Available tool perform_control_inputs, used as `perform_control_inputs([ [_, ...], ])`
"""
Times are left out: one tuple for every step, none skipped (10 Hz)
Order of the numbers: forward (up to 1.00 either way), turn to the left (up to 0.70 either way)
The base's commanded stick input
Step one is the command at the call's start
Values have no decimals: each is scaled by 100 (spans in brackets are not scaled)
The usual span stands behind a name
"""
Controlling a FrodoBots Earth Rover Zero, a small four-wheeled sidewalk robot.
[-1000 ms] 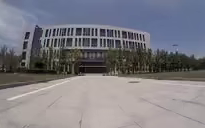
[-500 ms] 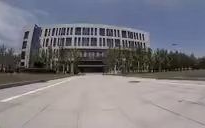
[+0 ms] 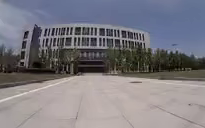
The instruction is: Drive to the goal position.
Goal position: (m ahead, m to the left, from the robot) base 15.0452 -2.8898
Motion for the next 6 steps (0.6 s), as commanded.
perform_control_inputs([
  [50,1],
  [50,1],
  [50,1],
  [50,1],
  [50,12],
  [50,27],
])
